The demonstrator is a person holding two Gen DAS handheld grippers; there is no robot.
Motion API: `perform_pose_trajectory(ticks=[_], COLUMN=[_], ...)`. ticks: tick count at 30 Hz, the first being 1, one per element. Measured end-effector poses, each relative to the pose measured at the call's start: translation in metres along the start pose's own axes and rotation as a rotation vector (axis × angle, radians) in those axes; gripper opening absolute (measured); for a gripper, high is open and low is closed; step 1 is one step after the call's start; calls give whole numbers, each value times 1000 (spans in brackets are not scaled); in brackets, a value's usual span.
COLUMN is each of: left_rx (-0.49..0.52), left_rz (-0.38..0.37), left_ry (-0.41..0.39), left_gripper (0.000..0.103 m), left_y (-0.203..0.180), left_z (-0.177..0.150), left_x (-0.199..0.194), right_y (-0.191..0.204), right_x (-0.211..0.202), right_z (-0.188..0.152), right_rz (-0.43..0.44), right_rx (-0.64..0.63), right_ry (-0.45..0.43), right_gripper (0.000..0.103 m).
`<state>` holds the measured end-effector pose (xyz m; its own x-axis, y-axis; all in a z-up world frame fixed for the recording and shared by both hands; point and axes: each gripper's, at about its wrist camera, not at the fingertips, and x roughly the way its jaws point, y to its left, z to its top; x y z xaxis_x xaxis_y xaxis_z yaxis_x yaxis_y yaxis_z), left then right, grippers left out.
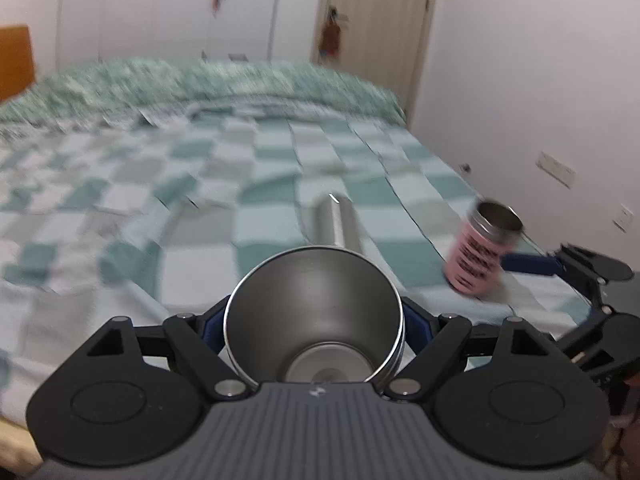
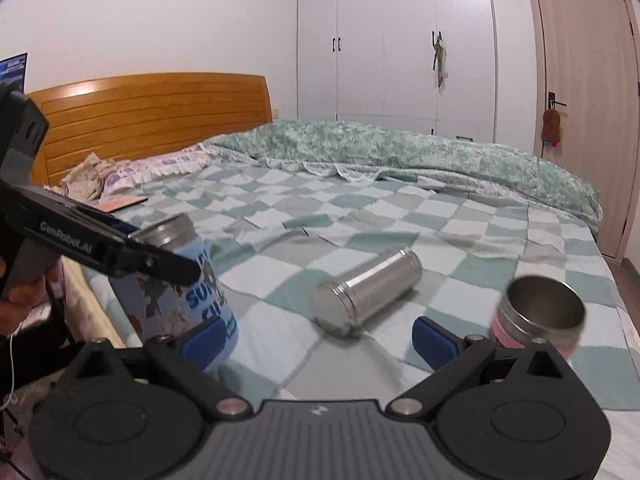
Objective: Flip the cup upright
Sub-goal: 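Rotate the blue cup upright with the left tool, rim up, then set the blue cup upright on the bed and open the left tool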
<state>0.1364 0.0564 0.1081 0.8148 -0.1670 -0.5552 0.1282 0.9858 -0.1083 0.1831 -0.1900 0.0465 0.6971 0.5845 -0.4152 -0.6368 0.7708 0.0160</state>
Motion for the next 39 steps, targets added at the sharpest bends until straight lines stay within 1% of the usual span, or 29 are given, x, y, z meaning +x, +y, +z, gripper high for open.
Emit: perform_pose_trajectory(ticks=[4,7,10,12,14,17,18,19,21,25,26,27,28,30,34,37,39], left_rx=[13,24,37,42,46,44,41,47,34,61,65,63,62,55,21,19,41], left_rz=[93,155,199,203,208,209,207,200,192,180,178,173,162,158,185,177,183], left_ry=[-78,-102,-107,-104,-84,-31,-37,-64,-64,-65,-65,-62,-65,-79,-118,-173,-230], left_gripper=[85,85,85,85,85,85,85,85,85,85,89,99,103,103,103,103,103], left_y=[30,52,68,75,81,89,92,93,96,96,96,96,96,97,98,90,78], left_z=[11,17,19,17,12,-1,-6,-8,-8,-8,-8,-7,-7,-6,-4,-2,-4], left_x=[-4,3,19,30,44,63,67,66,66,68,68,69,68,65,47,23,3], right_y=[17,30,40,47,52,54,55,55,55,53,54,54,55,56,61,62,62], right_x=[18,34,51,63,73,86,92,96,103,115,117,119,120,121,110,94,82], right_z=[10,12,13,12,11,9,9,9,8,7,7,7,7,8,8,8,7], right_rz=[-4,-5,-11,-24,-40,-63,-72,-82,-93,-106,-106,-107,-108,-111,-119,-122,-130], right_rx=[8,18,21,13,6,1,0,2,5,10,12,12,12,7,8,19,24], right_ry=[-13,-15,-10,-7,-6,-5,-6,-6,-7,-2,-1,0,2,2,-10,-31,-49], right_gripper=[99,99,99,99,99,100,100,100,100,100,100,100,100,100,100,100,100])
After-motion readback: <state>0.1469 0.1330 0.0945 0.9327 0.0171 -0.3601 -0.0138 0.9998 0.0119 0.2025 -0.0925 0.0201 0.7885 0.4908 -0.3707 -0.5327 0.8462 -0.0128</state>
